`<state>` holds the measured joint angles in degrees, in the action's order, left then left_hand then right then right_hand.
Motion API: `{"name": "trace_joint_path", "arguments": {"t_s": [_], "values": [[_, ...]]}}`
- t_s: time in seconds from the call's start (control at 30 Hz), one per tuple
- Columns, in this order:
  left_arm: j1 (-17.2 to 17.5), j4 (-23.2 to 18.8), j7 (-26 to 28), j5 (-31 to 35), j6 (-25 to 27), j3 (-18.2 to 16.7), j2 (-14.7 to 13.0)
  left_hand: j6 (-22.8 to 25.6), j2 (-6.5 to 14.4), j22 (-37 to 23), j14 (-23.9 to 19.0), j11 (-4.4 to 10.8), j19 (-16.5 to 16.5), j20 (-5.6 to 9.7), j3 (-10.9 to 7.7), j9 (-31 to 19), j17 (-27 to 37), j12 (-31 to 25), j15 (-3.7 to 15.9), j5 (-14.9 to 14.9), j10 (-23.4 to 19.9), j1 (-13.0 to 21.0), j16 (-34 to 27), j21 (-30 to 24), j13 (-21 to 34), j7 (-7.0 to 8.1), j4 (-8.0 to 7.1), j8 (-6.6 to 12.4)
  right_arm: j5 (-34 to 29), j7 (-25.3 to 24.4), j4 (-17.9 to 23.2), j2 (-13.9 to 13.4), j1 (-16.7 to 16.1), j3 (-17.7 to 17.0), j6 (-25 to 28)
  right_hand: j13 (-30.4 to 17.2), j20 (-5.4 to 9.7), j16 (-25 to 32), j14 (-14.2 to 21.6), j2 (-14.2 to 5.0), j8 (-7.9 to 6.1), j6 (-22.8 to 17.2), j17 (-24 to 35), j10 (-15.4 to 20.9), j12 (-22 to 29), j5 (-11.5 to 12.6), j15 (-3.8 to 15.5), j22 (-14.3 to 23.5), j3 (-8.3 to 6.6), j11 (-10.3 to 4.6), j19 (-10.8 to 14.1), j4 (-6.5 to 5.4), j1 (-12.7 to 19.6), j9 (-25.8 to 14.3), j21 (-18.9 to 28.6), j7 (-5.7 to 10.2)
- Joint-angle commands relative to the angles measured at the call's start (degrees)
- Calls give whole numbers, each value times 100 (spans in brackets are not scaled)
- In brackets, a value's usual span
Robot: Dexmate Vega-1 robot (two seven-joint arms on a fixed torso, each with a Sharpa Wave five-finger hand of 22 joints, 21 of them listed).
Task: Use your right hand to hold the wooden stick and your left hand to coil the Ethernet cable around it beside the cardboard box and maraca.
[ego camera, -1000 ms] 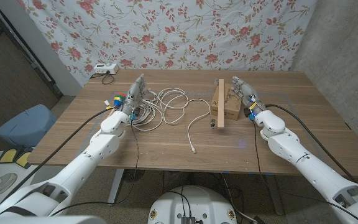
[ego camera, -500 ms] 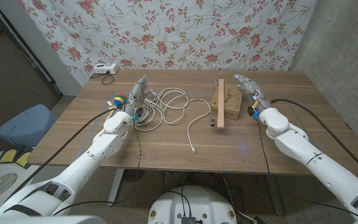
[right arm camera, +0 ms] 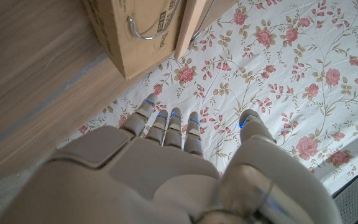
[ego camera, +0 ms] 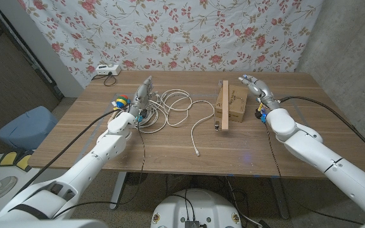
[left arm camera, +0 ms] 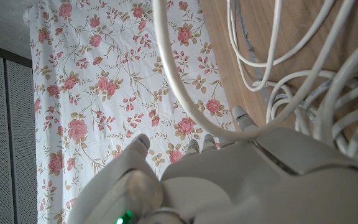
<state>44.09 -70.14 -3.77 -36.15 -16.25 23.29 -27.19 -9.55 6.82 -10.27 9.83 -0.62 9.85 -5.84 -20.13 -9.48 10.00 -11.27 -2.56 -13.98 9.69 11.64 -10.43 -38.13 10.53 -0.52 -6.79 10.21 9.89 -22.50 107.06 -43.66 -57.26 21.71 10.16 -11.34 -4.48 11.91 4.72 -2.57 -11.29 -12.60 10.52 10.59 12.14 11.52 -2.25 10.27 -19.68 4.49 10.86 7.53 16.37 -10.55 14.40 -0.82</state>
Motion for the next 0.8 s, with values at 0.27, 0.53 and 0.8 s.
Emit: {"name": "trace_joint_path", "arguments": {"t_s": [0.27, 0.53, 0.8], "values": [[-140, 145, -256, 1, -19, 55, 3, -331, -24, -32, 411, -22, 427, -22, 6, -33, 15, -39, -12, -40, 344, 11, -32, 24, 21, -24, 29, 23, -808, -554, 1629, -372, -321, 162, 2388, -42, -122, 171, 492, 181, -77, -207, 48, 261, 100, -48, 34, 37, 28, 96, 262, 132, 141, -32, 58, -70], [-153, 161, -336, -10, -25, 65, -8, -328, -27, -33, 409, -20, 422, -24, 12, -34, 15, -40, -10, -44, 341, 7, -32, 34, 21, -23, 31, 22, -1258, -616, 2293, -449, -201, 542, 3764, -87, -112, 351, 983, 229, -148, -484, 126, 625, 212, -30, 109, 56, 55, 157, 602, 138, 272, -51, 153, -172], [-160, 189, -415, -29, -26, 80, -7, -328, -29, -33, 411, -23, 419, -31, 18, -34, 15, -39, -12, -47, 347, 3, -31, 45, 22, -27, 33, 20, -1464, -588, 2876, -485, -53, 908, 5015, -141, -142, 496, 1310, 354, -236, -817, 209, 969, 325, -16, 71, 72, 191, 210, 887, 78, 191, -70, 239, -269]]}}
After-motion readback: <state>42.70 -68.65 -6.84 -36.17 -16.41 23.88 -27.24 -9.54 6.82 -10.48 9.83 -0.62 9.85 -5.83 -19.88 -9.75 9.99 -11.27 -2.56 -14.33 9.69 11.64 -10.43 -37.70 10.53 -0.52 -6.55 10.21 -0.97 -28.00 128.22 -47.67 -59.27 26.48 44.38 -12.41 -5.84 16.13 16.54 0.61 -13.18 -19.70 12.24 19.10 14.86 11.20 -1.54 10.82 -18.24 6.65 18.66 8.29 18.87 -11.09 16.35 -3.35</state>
